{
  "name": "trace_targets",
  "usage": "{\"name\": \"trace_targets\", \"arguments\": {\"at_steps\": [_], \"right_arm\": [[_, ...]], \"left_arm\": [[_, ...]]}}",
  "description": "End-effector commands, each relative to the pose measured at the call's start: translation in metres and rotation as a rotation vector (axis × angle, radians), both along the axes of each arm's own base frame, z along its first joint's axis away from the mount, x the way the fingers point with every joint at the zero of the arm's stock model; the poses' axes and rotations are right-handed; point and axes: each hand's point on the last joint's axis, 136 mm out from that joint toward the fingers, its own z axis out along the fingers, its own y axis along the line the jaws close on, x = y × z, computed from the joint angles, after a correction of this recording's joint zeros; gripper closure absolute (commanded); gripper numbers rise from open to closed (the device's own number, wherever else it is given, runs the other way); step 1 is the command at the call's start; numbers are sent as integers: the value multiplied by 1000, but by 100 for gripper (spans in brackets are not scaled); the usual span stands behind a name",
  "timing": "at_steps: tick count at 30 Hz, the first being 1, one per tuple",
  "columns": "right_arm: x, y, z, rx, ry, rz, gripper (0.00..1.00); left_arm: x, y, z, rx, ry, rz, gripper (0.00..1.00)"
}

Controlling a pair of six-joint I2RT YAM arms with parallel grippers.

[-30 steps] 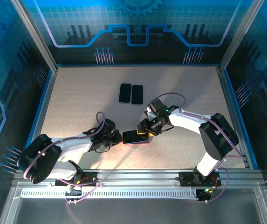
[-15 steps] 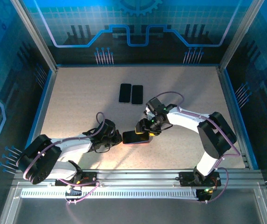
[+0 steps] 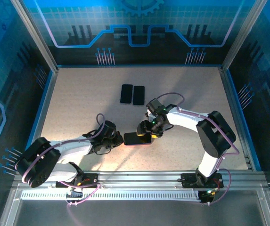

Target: Put the phone into the phone case

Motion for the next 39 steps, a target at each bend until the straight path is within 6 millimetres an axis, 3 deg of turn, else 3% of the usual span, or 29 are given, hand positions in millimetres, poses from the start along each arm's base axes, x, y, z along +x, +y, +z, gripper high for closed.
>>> {"name": "trace_targets", "arguments": {"at_steps": [1, 8, 26, 28, 29, 33, 36, 39], "right_arm": [[-2, 4, 2, -18, -2, 25, 24], [0, 3, 7, -15, -22, 24, 14], [0, -10, 35, 20, -124, 20, 16], [-5, -12, 35, 26, -134, 27, 22], [-8, -15, 34, 25, -133, 27, 30], [-18, -23, 28, 11, -127, 36, 73], [-25, -30, 21, -3, -125, 42, 97], [-31, -34, 11, -13, -113, 46, 100]], "left_arm": [[-3, 2, 3, -2, -16, 4, 97], [-3, 7, 13, 9, -39, 8, 97], [13, -14, 32, -29, -85, -19, 97], [15, -18, 33, -28, -85, -24, 97], [17, -20, 33, -31, -87, -26, 97], [20, -29, 31, -41, -80, -37, 97], [19, -33, 29, -38, -70, -44, 97], [18, -34, 23, -28, -59, -48, 97]]}}
